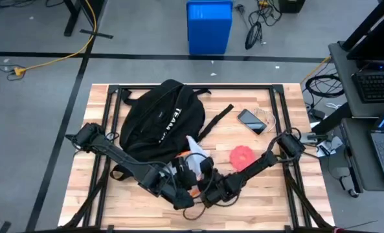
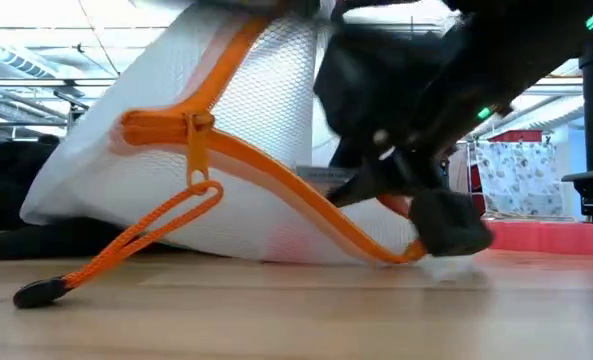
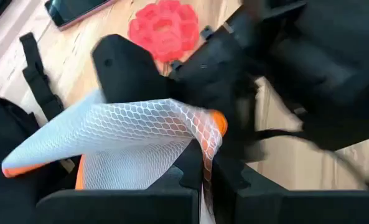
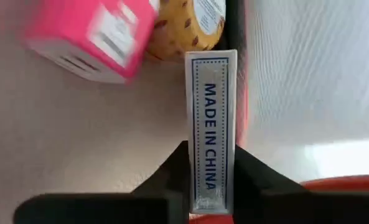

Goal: Unpack backpack
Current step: Remove the card pack from the orange zip bag

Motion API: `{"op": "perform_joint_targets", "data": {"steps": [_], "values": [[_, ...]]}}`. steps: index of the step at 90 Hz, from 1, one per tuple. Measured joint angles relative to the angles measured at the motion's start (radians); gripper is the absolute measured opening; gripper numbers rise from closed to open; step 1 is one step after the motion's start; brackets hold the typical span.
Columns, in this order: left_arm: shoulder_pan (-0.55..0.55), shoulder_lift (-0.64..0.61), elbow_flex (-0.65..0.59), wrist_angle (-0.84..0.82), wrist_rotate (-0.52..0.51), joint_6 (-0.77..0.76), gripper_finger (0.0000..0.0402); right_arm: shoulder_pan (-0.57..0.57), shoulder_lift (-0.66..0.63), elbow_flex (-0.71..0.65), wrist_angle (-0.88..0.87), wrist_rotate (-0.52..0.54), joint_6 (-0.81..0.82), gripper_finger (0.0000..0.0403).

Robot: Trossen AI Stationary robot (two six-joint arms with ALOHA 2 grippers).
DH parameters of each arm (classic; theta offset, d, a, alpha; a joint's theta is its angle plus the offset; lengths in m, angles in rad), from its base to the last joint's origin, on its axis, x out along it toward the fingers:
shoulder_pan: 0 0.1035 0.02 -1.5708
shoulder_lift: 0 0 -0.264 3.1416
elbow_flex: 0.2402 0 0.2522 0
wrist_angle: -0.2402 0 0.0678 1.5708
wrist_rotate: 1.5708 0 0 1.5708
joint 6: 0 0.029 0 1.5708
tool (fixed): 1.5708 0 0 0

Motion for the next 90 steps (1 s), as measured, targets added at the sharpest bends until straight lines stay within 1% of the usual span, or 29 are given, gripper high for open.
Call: {"op": "perform_joint_targets", "data": {"steps": [14,26,38,47,52,60,71,90], "values": [[0.006,0.0,0.0,0.0,0.002,0.027,0.0,0.039,0.0,0.107,-0.114,-0.01,-0.015,0.0045],[0.012,0.0,0.0,-0.002,-0.02,0.02,0.0,0.063,-0.001,0.225,-0.245,-0.073,0.061,0.0045],[0.011,0.0,0.0,-0.005,-0.033,0.019,0.0,0.084,-0.004,0.326,-0.378,-0.199,0.18,0.0045],[0.012,0.0,0.0,-0.007,-0.042,0.019,0.0,0.1,-0.004,0.37,-0.473,-0.295,0.274,0.0045],[0.013,0.0,0.0,-0.01,-0.042,0.018,0.0,0.113,-0.003,0.384,-0.524,-0.328,0.321,0.0045],[0.013,0.0,0.0,-0.016,-0.042,0.018,0.0,0.142,-0.004,0.4,-0.63,-0.337,0.402,0.0045],[0.012,0.0,0.0,-0.021,-0.042,0.018,0.0,0.176,-0.015,0.422,-0.774,-0.339,0.551,0.0045],[0.021,0.0,0.0,-0.039,-0.046,0.019,0.0,0.245,-0.1,0.424,-0.902,-0.298,0.743,0.0048]]}}
